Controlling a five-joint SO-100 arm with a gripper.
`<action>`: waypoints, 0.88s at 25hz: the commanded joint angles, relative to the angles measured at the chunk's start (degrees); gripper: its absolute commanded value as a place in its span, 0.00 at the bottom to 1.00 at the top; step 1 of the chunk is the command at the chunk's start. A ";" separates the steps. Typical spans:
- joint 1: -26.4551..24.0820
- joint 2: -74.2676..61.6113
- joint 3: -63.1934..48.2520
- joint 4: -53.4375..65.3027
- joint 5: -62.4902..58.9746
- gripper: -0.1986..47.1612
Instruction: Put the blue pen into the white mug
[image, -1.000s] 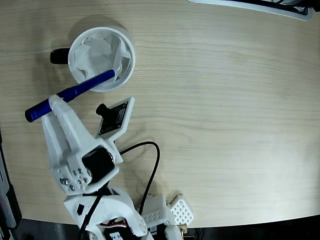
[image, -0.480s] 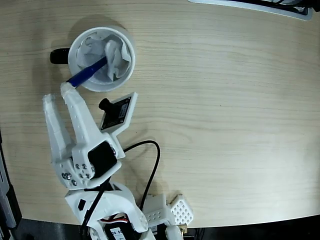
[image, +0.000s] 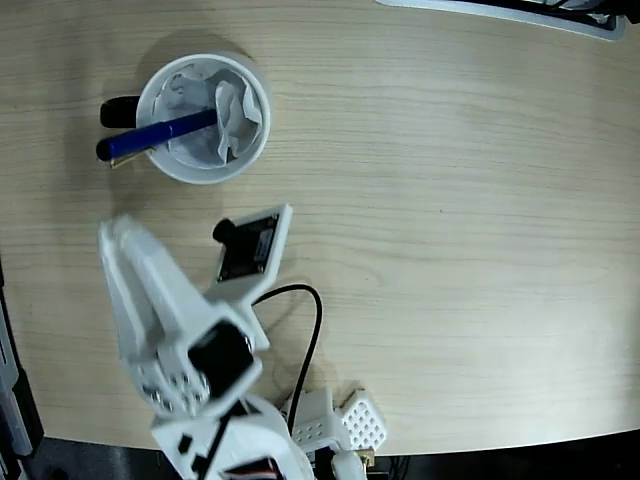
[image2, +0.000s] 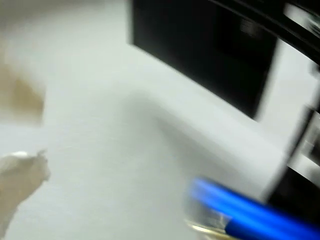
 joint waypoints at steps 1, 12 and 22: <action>0.79 13.01 4.48 -1.14 -8.26 0.01; 10.63 31.29 21.53 8.79 -54.58 0.00; 18.28 49.48 20.57 55.46 -63.46 0.00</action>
